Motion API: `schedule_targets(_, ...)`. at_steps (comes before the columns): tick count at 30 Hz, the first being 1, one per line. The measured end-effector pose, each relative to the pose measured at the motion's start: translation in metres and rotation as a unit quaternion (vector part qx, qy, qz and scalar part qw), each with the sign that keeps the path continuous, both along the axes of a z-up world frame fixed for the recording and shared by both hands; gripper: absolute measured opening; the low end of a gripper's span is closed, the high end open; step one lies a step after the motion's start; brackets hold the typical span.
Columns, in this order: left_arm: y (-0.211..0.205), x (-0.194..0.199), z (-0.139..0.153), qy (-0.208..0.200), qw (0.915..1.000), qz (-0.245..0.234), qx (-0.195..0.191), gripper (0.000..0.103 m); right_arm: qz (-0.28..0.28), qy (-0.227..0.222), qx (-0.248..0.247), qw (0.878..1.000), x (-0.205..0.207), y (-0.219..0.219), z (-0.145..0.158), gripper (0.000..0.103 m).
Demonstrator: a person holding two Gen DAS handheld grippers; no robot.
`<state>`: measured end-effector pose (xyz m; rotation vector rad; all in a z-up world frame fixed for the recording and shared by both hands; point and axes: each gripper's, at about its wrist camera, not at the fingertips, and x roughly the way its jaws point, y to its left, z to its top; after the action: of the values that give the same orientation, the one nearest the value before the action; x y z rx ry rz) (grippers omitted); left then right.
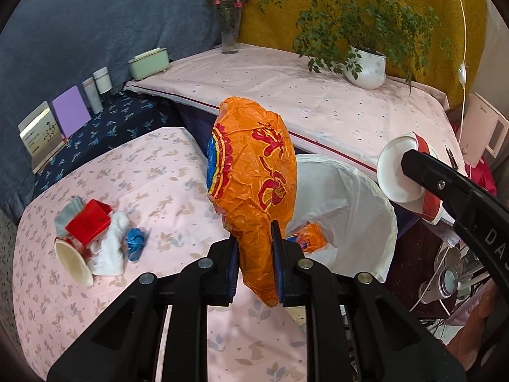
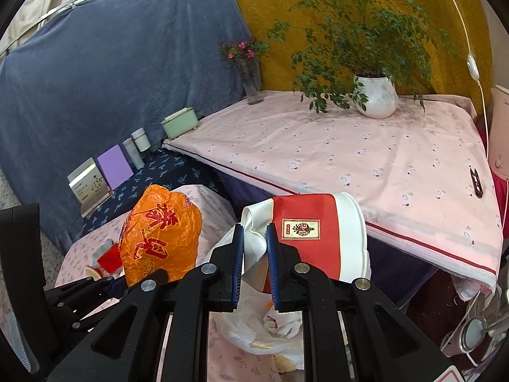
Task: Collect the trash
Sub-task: 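Carry bag and cup over the white wastebasket and open both grippers to drop them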
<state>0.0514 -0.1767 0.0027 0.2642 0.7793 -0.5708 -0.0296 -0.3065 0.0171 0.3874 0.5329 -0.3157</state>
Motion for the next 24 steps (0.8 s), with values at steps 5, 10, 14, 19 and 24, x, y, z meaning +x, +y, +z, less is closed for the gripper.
schedule_targets(5,-0.015,0.005,-0.008,0.010,0.9999,-0.008,0.005,0.018,-0.009,0.005,0.007,1.000,0.002,-0.015,-0.008,0.014)
schedule_targets(10,-0.026,0.014,-0.017,0.020,0.9997,-0.009,0.009,0.019,-0.015,0.011,0.011,1.000,0.008,-0.024,-0.016,0.014)
schedule_targets(14,-0.031,0.021,-0.023,0.027,0.9995,-0.011,0.007,0.020,-0.016,0.017,0.013,1.000,0.016,-0.029,-0.022,0.014)
schedule_targets(19,-0.037,0.028,-0.028,0.029,0.9994,-0.014,0.008,0.034,-0.014,0.024,0.016,0.999,0.027,-0.031,-0.029,0.014)
schedule_targets(24,-0.031,0.036,-0.030,0.030,0.9995,0.007,0.001,0.064,-0.014,0.026,0.024,0.999,0.036,-0.032,-0.033,0.020)
